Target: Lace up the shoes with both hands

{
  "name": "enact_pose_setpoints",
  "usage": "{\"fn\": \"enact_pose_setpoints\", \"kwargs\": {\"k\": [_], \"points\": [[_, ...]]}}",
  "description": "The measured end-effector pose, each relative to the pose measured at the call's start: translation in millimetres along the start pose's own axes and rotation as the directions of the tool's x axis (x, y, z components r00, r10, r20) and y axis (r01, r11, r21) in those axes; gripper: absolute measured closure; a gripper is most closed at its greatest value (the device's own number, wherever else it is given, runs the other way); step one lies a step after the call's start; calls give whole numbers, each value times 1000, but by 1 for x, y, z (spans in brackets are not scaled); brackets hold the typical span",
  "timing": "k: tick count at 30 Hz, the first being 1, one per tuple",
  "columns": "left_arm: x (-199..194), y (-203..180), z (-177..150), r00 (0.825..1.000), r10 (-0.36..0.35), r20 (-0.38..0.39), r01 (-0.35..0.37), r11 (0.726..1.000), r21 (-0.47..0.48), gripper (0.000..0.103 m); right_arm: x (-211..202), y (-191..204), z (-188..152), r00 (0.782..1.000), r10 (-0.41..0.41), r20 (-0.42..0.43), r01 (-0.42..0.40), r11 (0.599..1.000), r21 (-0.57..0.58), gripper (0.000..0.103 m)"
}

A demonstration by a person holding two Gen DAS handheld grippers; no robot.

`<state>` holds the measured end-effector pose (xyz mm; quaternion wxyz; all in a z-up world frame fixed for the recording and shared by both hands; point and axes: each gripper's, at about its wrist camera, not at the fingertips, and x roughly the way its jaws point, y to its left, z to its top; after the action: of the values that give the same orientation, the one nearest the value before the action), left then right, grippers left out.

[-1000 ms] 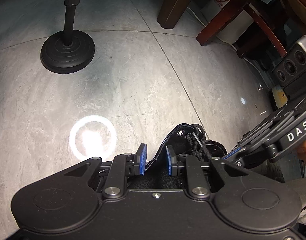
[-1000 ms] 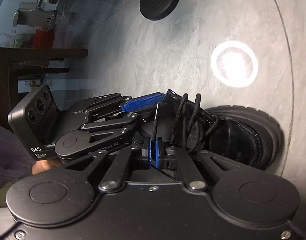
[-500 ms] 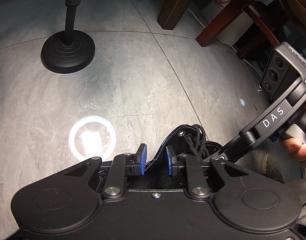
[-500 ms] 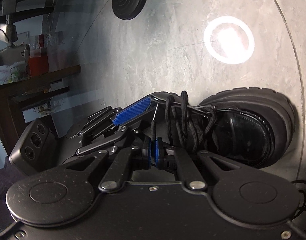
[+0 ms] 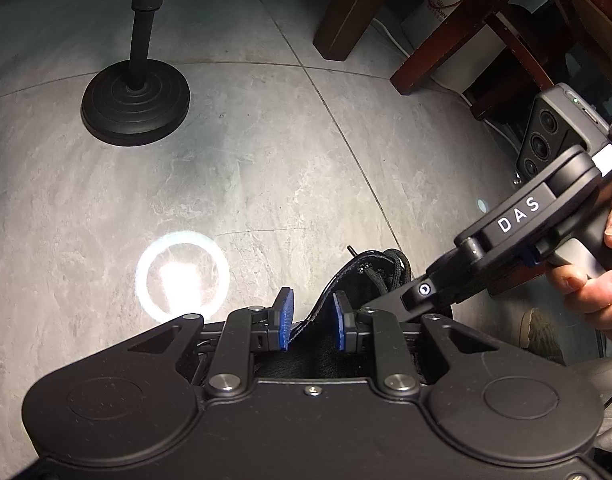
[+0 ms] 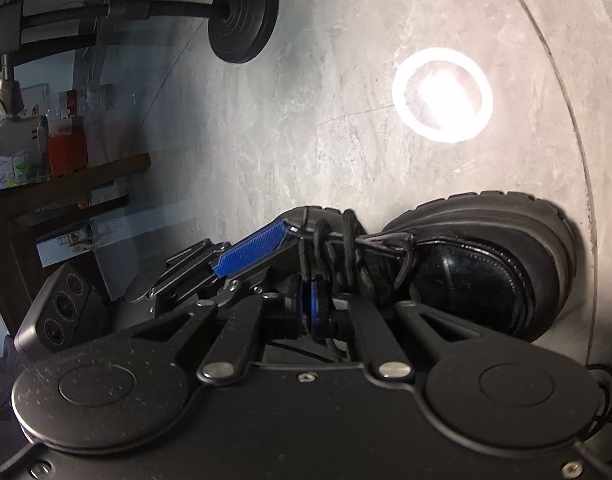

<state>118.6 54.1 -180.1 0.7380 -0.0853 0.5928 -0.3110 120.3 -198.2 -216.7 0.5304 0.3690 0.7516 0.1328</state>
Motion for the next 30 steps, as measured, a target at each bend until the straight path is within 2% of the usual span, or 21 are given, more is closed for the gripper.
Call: {"fn": "enact_pose_setpoints", "kwargs": {"k": [4, 7, 8, 9, 11, 15, 18, 23, 25, 26, 27, 29, 30], "points": [[-7, 7, 2, 999, -42, -12, 42, 999, -12, 76, 2, 5, -1, 1000, -16, 15, 16, 999, -37, 99], [-22, 30, 8, 991, -131, 36, 135, 981, -138, 64, 4, 8, -1, 999, -27, 26, 29, 998, -64, 99], [-26, 40, 12, 987, -149, 55, 157, 968, -198, 52, 5, 9, -1, 999, -31, 30, 33, 997, -73, 99], [-29, 49, 16, 984, -162, 69, 175, 951, -254, 47, 5, 10, -2, 999, -35, 34, 38, 996, -82, 99], [-24, 59, 23, 983, -177, 58, 186, 922, -341, 47, 4, 14, -3, 998, -46, 47, 51, 994, -100, 99], [-1, 57, 31, 967, -255, 14, 235, 869, -436, 47, 2, 19, -5, 996, -62, 56, 69, 988, -136, 99], [22, 45, 36, 959, -274, -73, 211, 861, -464, 47, 2, 20, -6, 996, -72, 58, 80, 985, -155, 99], [37, 33, 39, 958, -264, -111, 186, 867, -462, 47, 1, 23, -8, 995, -79, 65, 89, 980, -176, 99], [39, 31, 37, 962, -253, -104, 177, 865, -470, 56, 2, 24, -8, 995, -80, 63, 90, 979, -181, 99], [40, 30, 35, 965, -243, -100, 168, 863, -477, 78, 1, 23, -8, 995, -81, 63, 92, 979, -185, 99], [42, 30, 33, 967, -233, -101, 157, 860, -486, 87, 1, 24, -8, 995, -82, 64, 93, 978, -185, 99], [42, 33, 30, 967, -238, -93, 160, 847, -506, 96, 1, 25, -9, 995, -84, 61, 95, 977, -192, 99], [42, 33, 29, 967, -236, -91, 159, 845, -511, 97, 2, 25, -10, 994, -86, 62, 97, 976, -195, 99]]}}
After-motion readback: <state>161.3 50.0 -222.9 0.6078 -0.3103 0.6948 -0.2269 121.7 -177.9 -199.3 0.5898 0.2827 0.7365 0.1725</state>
